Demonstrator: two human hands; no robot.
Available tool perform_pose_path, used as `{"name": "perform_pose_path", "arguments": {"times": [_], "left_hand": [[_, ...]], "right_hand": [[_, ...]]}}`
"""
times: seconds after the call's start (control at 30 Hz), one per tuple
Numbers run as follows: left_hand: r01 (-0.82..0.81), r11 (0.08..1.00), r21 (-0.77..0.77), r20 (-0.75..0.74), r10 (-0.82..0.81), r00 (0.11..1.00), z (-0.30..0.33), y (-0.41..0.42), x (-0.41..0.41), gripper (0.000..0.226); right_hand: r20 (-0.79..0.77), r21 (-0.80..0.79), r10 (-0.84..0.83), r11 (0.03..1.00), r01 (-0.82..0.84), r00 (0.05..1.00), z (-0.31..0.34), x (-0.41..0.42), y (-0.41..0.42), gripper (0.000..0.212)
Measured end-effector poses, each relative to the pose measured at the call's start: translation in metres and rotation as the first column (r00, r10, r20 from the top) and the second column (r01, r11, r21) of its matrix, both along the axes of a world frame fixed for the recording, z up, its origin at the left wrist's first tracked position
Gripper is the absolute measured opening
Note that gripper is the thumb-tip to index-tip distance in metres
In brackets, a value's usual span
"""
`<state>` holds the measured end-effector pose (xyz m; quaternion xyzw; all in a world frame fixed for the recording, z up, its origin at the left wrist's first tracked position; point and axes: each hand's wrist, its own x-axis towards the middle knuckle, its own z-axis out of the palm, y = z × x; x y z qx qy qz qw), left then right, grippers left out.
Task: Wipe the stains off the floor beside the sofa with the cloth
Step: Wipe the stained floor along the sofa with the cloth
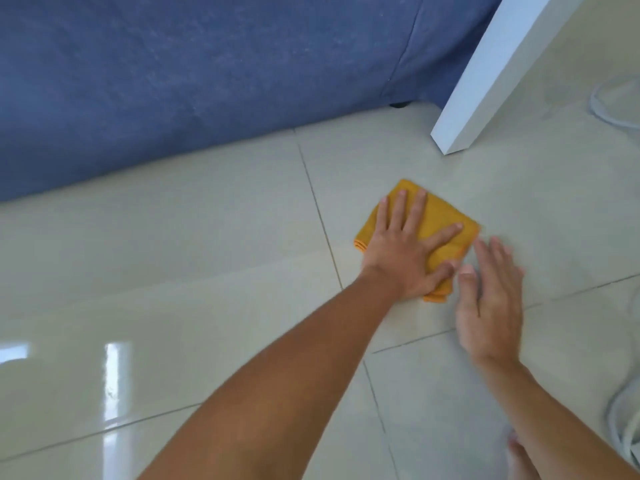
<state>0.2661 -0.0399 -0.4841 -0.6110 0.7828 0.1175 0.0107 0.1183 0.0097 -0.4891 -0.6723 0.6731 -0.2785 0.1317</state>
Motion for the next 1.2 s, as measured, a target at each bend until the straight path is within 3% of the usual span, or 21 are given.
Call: {"name": "perform_pose_path", "arguments": {"times": [0.13,0.3,0.53,0.73,1.0,1.2], "left_hand": [[-0.072,0.997,-0.018,-0.049,0.071,0.996,0.0,0.07,0.026,0.067],[-0.337,0.938,-0.073,-0.066,0.333,0.941,0.001,0.15,0.114,0.066],[-0.649,0.757,-0.077,0.054,0.653,0.755,0.002,0.278,0.265,0.066],[-0.805,0.59,-0.07,0.099,0.807,0.582,0.003,0.348,0.368,0.068],[-0.907,0.412,-0.085,0.131,0.907,0.4,-0.004,0.308,0.481,0.07],[-0.88,0.47,-0.074,0.104,0.881,0.462,-0.006,0.213,0.465,0.072]], "right_hand": [[-0.034,0.031,0.086,0.996,-0.085,0.996,0.013,0.031,0.023,0.061],[-0.116,0.063,0.252,0.967,-0.246,0.961,0.015,0.09,0.058,0.062],[-0.214,0.101,0.489,0.872,-0.479,0.845,0.011,0.2,0.116,0.063],[-0.272,0.164,0.567,0.824,-0.543,0.778,0.004,0.265,0.148,0.062],[-0.373,0.206,0.554,0.832,-0.516,0.744,-0.002,0.271,0.151,0.065],[-0.338,0.212,0.57,0.821,-0.529,0.749,-0.002,0.271,0.15,0.063]]}}
